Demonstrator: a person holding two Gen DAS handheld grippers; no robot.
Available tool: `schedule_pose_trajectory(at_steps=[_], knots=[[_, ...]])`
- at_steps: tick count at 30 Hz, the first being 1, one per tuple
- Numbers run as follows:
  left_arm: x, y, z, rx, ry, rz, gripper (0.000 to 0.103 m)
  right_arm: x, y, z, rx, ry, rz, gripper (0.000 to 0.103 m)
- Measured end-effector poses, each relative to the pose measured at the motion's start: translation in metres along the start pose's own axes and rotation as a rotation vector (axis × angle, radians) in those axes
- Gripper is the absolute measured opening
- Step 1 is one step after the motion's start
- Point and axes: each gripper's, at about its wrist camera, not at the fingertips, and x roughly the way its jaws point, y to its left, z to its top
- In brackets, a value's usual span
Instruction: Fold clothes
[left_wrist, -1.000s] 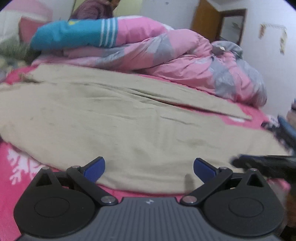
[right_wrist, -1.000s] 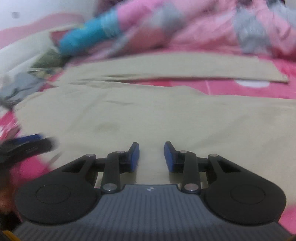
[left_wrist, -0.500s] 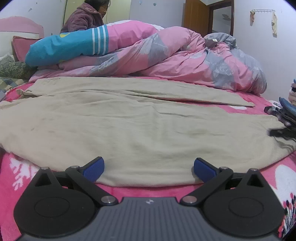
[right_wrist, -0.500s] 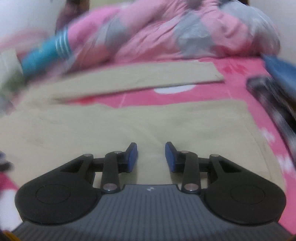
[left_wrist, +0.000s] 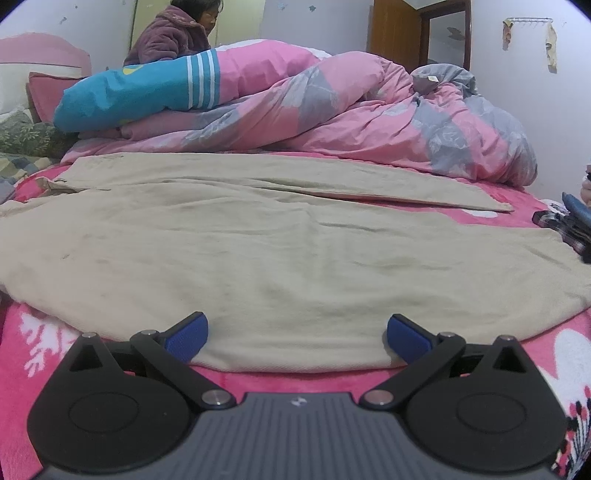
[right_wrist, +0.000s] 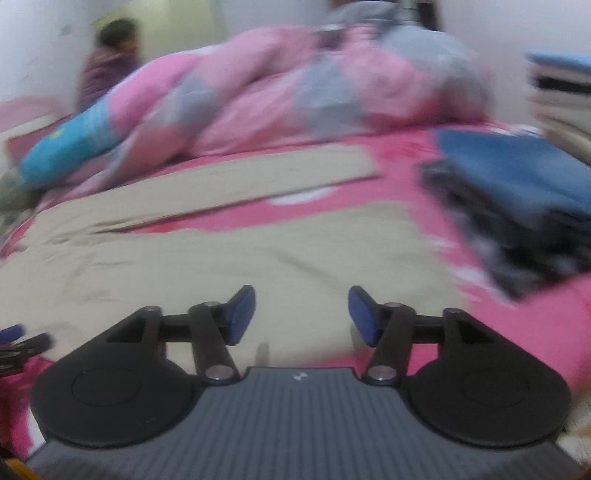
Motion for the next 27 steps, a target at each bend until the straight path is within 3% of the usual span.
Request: schedule_pose_trajectory(at_steps=[3,6,9,12,27], knots=[[0.0,-0.001,0.0,0.002,0.001,0.006,0.103,0.027,0.036,0.001,-0.065,0.02,0.06,0.077],[0.001,-0.002,0.0,0.007,0.003,0.012,0.103,0.051,0.06,-0.013,-0.12,0.111,0.061,0.091],[0.001,-0.002,-0.001,0.006,0.0,0.013,0.103,0.042,0.074,-0.03,-0.205,0.074,0.02,0.092],[0.001,-0.003,-0.001,0.008,0.002,0.02,0.103,0.034,0.069,-0.033,-0.181,0.092,0.049,0.1],[0.002,-0.007,-0.002,0.02,0.001,0.039,0.103,0.02,0.074,-0.038,-0.168,0.121,0.012,0.102]])
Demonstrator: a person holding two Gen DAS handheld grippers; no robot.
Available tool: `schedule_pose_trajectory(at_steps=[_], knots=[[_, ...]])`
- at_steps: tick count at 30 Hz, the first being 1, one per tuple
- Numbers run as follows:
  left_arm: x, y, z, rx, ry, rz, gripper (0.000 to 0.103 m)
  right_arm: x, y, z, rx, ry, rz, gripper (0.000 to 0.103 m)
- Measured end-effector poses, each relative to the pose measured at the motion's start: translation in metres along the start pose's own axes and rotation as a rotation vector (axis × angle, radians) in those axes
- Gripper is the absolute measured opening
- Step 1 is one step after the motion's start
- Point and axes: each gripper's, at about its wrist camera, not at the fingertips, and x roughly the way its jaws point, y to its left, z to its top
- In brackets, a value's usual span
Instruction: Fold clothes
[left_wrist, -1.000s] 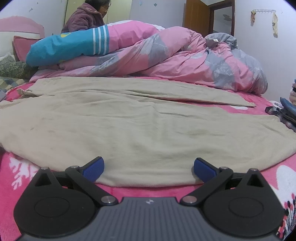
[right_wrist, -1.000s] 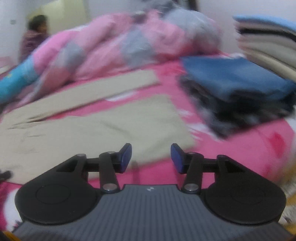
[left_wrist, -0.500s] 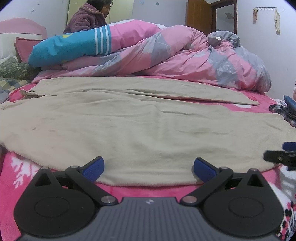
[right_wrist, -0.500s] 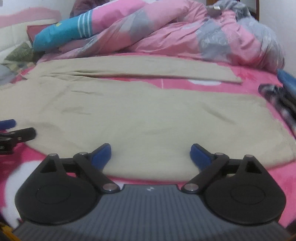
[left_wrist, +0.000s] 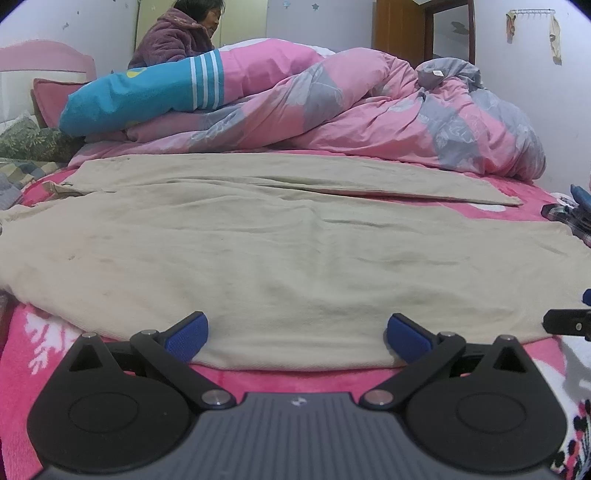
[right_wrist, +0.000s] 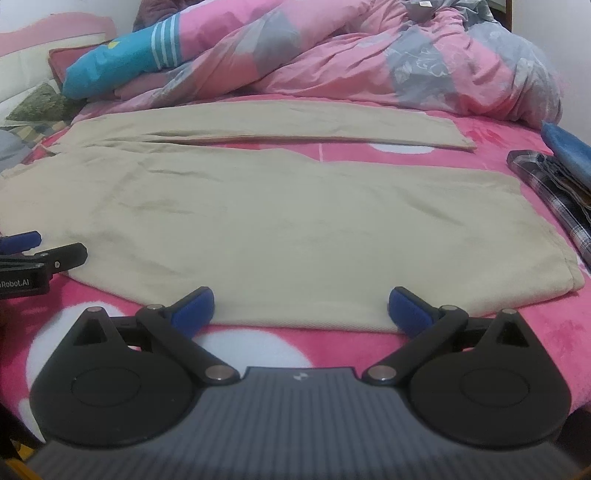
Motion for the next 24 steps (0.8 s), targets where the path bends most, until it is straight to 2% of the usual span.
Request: schedule_pose_trajectory(at_steps=[13,24], knots=[[-0.001,0.0,0.002,-0.005,0.01,0.007,0.103,-0.008,0.004,-0.001,0.003,0.053,-0.03,0.102],[-0.001,-0.003,0.016,-0.022,0.109,0.037,0.103,-0.008,0.003,0.001,0.016,0.102,-0.028,0.102]])
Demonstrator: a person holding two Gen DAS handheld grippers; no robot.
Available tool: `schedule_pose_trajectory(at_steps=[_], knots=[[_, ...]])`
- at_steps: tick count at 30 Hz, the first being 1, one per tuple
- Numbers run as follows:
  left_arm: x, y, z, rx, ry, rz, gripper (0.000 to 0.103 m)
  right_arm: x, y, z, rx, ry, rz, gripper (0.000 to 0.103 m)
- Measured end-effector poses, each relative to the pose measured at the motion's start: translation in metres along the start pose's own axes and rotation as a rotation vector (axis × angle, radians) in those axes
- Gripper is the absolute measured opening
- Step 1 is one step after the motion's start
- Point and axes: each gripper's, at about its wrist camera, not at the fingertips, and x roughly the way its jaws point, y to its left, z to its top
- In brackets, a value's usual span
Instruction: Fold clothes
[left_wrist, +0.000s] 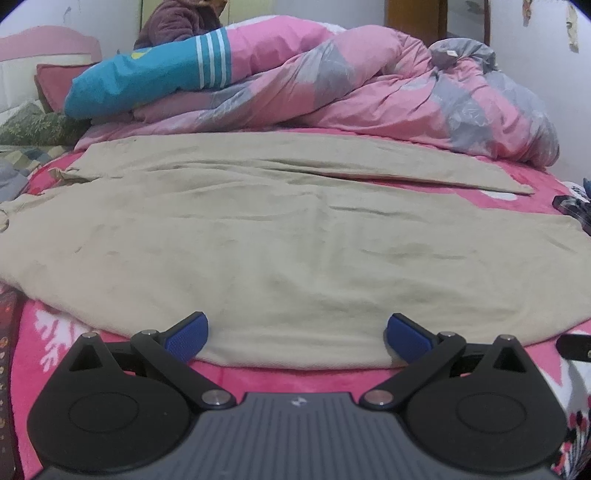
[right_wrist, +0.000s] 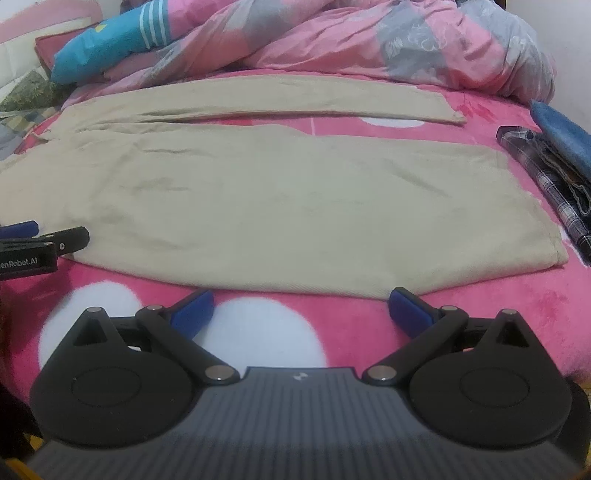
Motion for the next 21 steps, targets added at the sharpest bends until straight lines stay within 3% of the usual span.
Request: schedule_pose_trajectory(at_steps=[11,21], knots=[[-0.0036,-0.0045,0.0026,-0.026,0.032,0.037,0.103,0.0004,-0.0012,-0.0004,0.006,0.001,0.002,0.102],[-0.0057,-0.0023,0.0043,-0.012,0.049,0.014,0.103,0.0003,-0.0037,-0.0009,-0.005,-0.002,0.017,0.102]])
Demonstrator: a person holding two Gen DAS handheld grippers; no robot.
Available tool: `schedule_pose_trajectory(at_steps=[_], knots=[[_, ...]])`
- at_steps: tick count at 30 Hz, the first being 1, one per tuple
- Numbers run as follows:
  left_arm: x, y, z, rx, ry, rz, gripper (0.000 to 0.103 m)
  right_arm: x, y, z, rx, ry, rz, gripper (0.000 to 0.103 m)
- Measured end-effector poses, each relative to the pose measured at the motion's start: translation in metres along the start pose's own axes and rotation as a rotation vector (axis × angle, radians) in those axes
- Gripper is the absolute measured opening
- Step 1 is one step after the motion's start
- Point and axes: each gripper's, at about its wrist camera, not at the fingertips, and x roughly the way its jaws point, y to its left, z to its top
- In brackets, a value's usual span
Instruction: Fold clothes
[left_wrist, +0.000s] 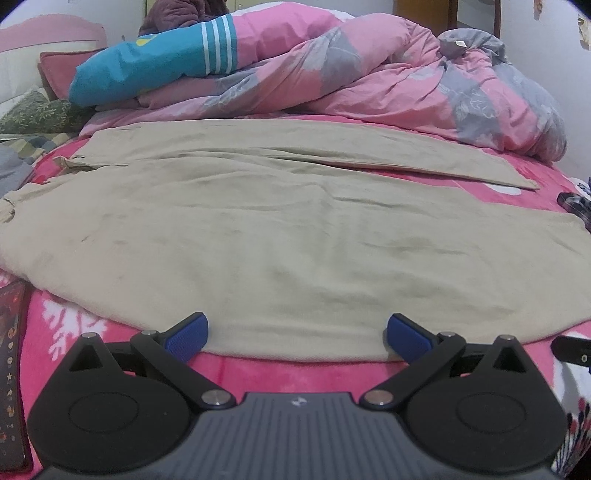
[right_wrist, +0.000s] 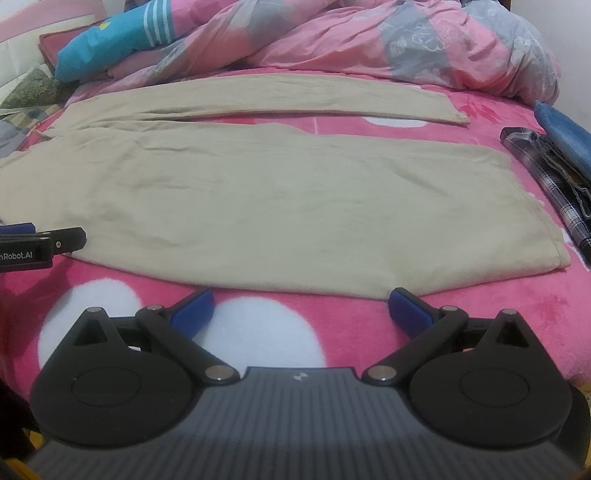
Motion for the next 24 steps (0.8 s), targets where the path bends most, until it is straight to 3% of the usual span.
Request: schedule_pose_trajectory(at_steps=[8,14,24], knots=[[0.0,-0.002,0.0,0.001,0.004,0.009,0.103,-0.003,-0.002,0.009,0.005,0.025,0.014,0.102],[0.0,-0.003,0.001,0.002,0.008,0.013,0.103,-0.02,-0.002,0.027,0.029,-0.096,0.054,0.102],[0.001,-0.001,0.002,0.003,0.017,0.005,0.103,0.014,0.012,0.042,-0.041,-0.104,0.031,0.102]])
